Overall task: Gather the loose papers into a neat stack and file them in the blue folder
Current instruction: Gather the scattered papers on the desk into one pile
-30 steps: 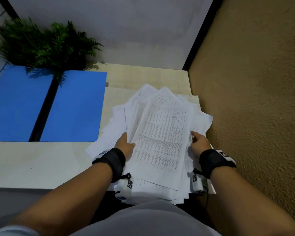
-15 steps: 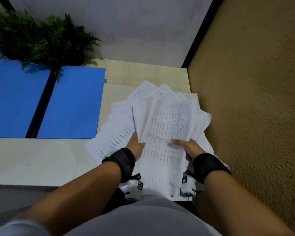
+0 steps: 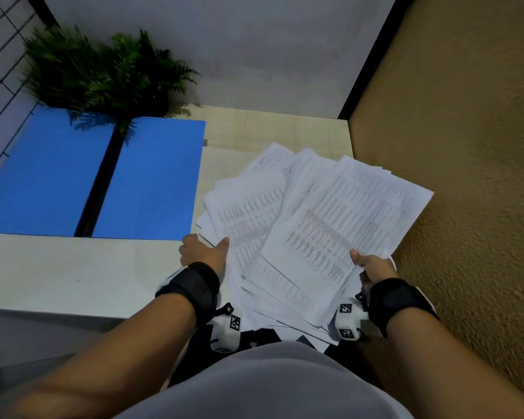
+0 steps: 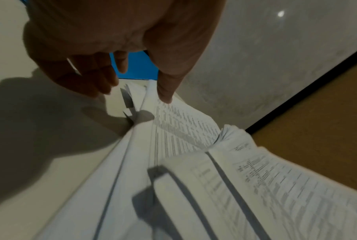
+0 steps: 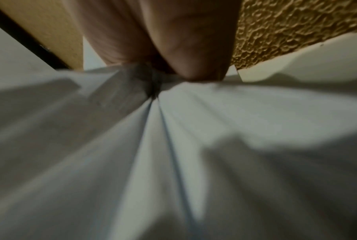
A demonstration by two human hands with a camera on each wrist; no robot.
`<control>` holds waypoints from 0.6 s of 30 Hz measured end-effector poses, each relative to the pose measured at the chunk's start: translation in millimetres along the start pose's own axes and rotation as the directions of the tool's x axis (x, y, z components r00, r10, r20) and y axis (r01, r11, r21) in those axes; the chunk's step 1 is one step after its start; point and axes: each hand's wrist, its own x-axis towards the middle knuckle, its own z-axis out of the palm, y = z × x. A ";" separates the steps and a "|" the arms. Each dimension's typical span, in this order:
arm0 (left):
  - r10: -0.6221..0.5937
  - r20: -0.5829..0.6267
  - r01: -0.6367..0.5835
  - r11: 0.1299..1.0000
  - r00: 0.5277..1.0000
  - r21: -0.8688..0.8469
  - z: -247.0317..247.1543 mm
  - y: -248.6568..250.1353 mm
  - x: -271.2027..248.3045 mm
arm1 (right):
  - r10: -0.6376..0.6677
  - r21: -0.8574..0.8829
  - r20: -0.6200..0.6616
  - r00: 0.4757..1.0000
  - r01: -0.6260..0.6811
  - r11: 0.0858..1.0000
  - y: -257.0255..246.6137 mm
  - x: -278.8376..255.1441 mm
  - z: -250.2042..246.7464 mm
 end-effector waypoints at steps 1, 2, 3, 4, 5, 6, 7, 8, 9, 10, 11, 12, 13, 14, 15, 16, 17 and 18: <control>-0.002 0.029 0.003 0.999 1.000 -0.053 3.0 0.4 -1.0 | -0.011 0.011 0.007 1.000 0.011 1.000 0.3 -0.3 -1.3; -0.002 0.059 0.007 0.997 0.998 -0.082 6.6 1.8 -2.0 | -0.014 0.026 0.018 1.000 0.014 1.000 1.3 0.5 -2.4; 0.007 0.071 0.001 0.994 0.997 -0.110 9.0 2.3 -2.2 | -0.028 0.022 0.026 0.999 0.027 0.999 -1.0 -5.1 -2.4; 0.015 0.072 -0.004 0.989 0.997 -0.146 10.7 4.0 -3.1 | -0.038 0.028 0.037 0.999 0.037 0.999 -5.0 -12.3 -2.4; 0.007 0.078 0.008 0.980 0.997 -0.201 12.4 4.0 -1.8 | -0.046 0.048 0.051 0.998 0.043 0.998 -7.5 -17.7 -1.9; -0.010 0.087 0.031 0.968 0.996 -0.248 12.4 4.0 -0.9 | -0.059 0.071 0.079 0.995 0.053 0.996 -8.2 -19.9 -1.8; -0.022 0.078 0.041 0.965 0.997 -0.259 12.6 3.8 1.0 | -0.073 0.080 0.111 0.991 0.064 0.995 -8.1 -19.8 -1.8; -0.038 0.064 0.052 0.974 0.997 -0.220 12.7 3.5 3.0 | -0.089 0.092 0.138 0.986 0.077 0.993 -6.1 -15.8 -1.9; -0.053 0.047 0.060 0.984 0.997 -0.166 12.5 2.8 4.5 | -0.102 0.114 0.152 0.983 0.085 0.990 -3.0 -11.5 -0.9; -0.058 0.039 0.062 0.992 0.998 -0.111 12.9 2.8 5.2 | -0.104 0.133 0.163 0.981 0.083 0.988 0.8 -6.1 -0.4; -0.042 0.041 0.046 0.995 0.998 -0.091 13.5 2.9 4.4 | -0.100 0.141 0.179 0.979 0.075 0.987 2.5 -5.7 0.0; -0.009 0.036 0.012 0.996 0.999 -0.093 14.3 4.1 2.0 | -0.099 0.140 0.190 0.977 0.073 0.987 5.5 -2.1 -0.4; 0.020 0.041 -0.016 0.995 0.999 -0.098 14.6 5.6 -1.3 | -0.098 0.133 0.194 0.976 0.073 0.988 6.6 -1.3 -0.5; 0.040 0.029 -0.036 0.994 0.999 -0.105 16.3 5.9 -2.5 | -0.103 0.122 0.196 0.975 0.080 0.989 7.1 0.3 -0.1; 0.061 0.002 -0.060 0.991 0.998 -0.119 15.6 7.7 -6.1 | -0.106 0.113 0.189 0.976 0.085 0.990 8.3 3.7 -1.4; 0.094 -0.030 -0.098 0.983 0.995 -0.154 13.6 11.4 -9.6 | -0.112 0.100 0.186 0.976 0.094 0.991 7.9 4.5 -2.0; 0.119 -0.074 -0.133 0.968 0.990 -0.214 9.4 17.9 -13.6 | -0.115 0.083 0.174 0.978 0.102 0.991 6.9 4.9 -2.9; 0.148 -0.120 -0.177 0.940 0.982 -0.291 3.5 25.0 -15.0 | -0.112 0.064 0.154 0.982 0.103 0.993 5.1 5.0 -4.0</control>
